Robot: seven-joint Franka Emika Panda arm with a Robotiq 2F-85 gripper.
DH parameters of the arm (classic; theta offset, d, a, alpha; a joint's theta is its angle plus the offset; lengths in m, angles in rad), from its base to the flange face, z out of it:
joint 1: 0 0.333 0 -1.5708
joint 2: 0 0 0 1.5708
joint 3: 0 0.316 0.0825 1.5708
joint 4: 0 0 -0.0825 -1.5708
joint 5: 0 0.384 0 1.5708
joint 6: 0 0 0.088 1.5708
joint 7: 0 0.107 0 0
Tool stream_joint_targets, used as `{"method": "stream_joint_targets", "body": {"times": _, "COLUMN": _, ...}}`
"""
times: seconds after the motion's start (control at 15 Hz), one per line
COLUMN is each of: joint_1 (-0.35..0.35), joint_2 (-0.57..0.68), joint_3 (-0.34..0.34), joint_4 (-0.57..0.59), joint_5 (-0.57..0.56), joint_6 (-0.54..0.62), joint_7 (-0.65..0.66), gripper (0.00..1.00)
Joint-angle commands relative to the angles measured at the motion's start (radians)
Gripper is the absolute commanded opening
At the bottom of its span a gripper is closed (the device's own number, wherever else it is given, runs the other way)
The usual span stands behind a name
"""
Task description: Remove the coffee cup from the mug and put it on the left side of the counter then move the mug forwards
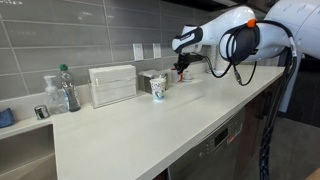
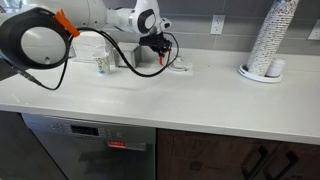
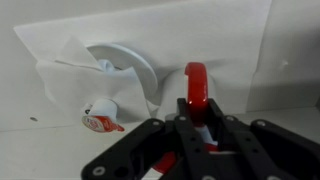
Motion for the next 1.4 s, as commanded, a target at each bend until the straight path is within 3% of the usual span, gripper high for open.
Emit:
{"method": "stream_joint_targets", "body": {"times": 0.0, "joint_1": -0.007, "joint_2": 0.022, "joint_3": 0.022, "joint_4": 0.042, "joint_5": 0.02, "joint_6": -0.01, "joint_7": -0.005, "gripper": 0.06}}
{"method": "stream_joint_targets", "body": {"times": 0.6, "joint_1": -0.021, "joint_2": -0.036, "joint_3": 0.054, "joint_4": 0.007, "joint_5": 0.039, "joint_6": -0.06, "joint_7": -0.003, "gripper": 0.06}}
{"method": "stream_joint_targets", "body": {"times": 1.33, "joint_1": -0.026, "joint_2": -0.073, "joint_3": 0.033, "joint_4": -0.013, "joint_5": 0.029, "joint_6": -0.206, "joint_7": -0.008, "gripper": 0.06}}
